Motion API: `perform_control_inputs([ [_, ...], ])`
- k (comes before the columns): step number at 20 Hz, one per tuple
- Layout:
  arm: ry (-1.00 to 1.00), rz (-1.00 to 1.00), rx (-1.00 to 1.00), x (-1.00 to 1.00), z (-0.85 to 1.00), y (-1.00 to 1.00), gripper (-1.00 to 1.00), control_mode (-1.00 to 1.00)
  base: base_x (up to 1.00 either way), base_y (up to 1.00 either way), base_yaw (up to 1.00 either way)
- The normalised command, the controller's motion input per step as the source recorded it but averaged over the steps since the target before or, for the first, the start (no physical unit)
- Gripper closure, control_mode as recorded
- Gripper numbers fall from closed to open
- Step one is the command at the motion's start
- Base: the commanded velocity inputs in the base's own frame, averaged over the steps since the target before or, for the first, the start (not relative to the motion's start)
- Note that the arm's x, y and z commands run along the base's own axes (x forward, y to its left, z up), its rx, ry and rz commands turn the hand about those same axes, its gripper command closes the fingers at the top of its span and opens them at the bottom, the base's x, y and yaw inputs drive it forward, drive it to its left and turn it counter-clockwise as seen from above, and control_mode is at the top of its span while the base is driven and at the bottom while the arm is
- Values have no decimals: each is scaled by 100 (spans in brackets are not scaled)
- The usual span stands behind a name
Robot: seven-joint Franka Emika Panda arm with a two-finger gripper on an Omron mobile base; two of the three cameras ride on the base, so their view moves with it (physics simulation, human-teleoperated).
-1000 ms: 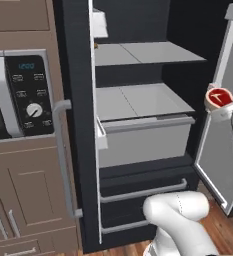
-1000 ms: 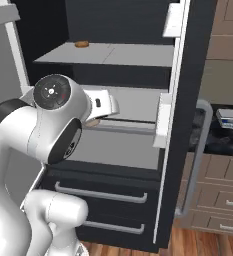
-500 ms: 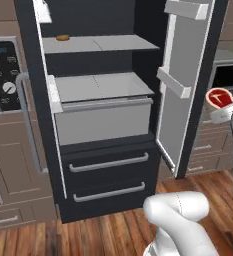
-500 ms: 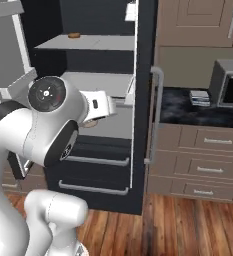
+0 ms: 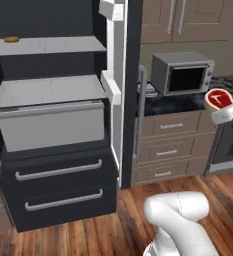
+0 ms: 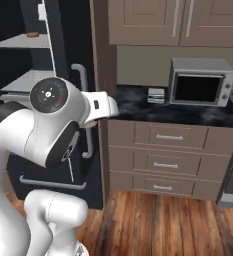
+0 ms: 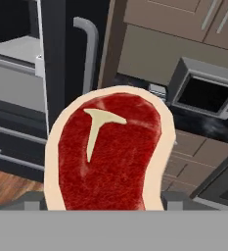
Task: Take the steak from the fridge and place it on the digital scale on the counter by the fridge. Wait a few seconds for a reading, then move it to the plate on the dining counter.
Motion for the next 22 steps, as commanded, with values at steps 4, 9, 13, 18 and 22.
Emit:
perform_control_inputs([
  [4, 0, 0, 0, 0, 0, 0, 100, 100, 64, -98, 6],
  [9, 0, 0, 0, 0, 0, 0, 100, 100, 90, -57, 28],
  [13, 0, 0, 0, 0, 0, 0, 100, 100, 92, -50, 28],
  [18, 0, 0, 0, 0, 0, 0, 100, 100, 45, -72, 20],
  [22, 0, 0, 0, 0, 0, 0, 100, 100, 13, -48, 0],
])
